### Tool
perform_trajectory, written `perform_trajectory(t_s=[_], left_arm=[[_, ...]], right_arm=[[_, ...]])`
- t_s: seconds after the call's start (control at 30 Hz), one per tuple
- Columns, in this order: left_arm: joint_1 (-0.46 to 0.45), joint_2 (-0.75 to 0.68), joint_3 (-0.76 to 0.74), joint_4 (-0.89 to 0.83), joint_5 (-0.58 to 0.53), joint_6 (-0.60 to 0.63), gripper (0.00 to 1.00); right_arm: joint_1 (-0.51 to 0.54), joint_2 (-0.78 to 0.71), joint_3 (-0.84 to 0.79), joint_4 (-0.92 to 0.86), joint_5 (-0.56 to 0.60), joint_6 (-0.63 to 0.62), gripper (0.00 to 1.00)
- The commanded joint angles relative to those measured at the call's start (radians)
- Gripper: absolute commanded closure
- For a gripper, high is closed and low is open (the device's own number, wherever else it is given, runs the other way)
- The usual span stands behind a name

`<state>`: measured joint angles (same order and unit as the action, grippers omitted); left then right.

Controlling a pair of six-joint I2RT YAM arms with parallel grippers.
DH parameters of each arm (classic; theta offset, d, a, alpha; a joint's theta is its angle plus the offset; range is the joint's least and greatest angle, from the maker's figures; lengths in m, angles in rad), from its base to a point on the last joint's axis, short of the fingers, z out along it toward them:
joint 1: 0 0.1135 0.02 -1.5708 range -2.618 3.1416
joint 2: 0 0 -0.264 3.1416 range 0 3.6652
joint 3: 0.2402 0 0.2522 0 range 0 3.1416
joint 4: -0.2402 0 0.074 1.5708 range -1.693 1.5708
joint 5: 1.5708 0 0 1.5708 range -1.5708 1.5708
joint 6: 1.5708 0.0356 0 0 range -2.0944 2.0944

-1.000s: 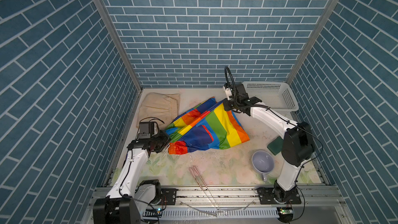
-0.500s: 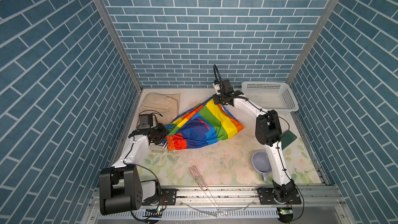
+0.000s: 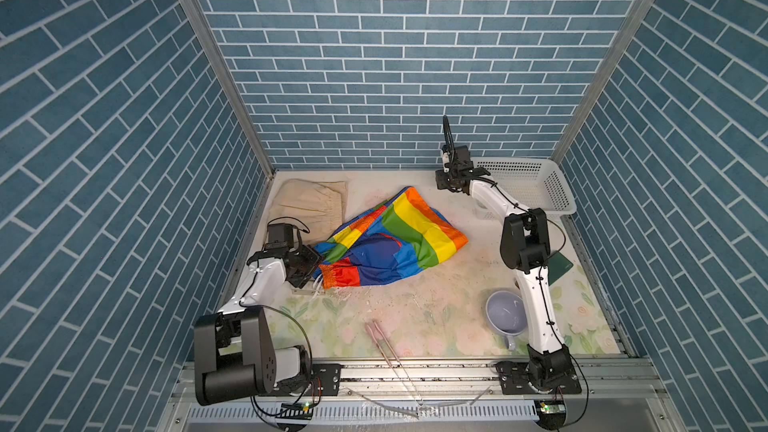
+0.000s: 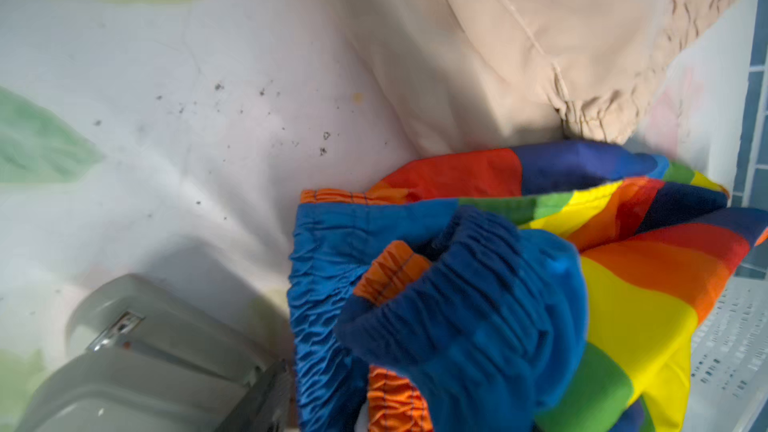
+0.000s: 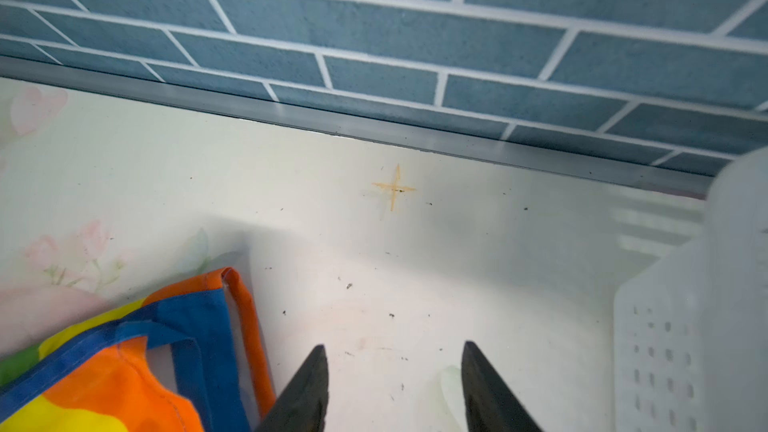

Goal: Fold and stack the shorts

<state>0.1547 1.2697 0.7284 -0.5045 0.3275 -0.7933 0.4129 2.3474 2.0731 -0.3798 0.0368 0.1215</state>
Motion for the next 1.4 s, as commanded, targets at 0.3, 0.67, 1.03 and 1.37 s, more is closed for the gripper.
perform_trajectory(t_s=[0.3,0.67,1.03,1.37], left_arm=[[0.005,-0.266,0.041,-0.252,-0.087,0.081,0.06],[0.004,-0.118,-0.092,0.054,-0.028,0.014,0.11],[-0.014,0.042,-0.058,0.164,0.041,0.001,0.17],[-0.014,-0.099,0.022,-0.022,0.033,0.036,0.16]], right_arm=[[0.065,-0.548,-0.51,-0.031,-0.044,0.053,0.39],[0.132,-0.605,-0.719,0.06,0.003,0.21,0.48],[0.131,-0.539,-0.734,0.091,-0.013,0.223,0.48],[0.199,-0.52,-0.693,0.097,0.011,0.181,0.48]])
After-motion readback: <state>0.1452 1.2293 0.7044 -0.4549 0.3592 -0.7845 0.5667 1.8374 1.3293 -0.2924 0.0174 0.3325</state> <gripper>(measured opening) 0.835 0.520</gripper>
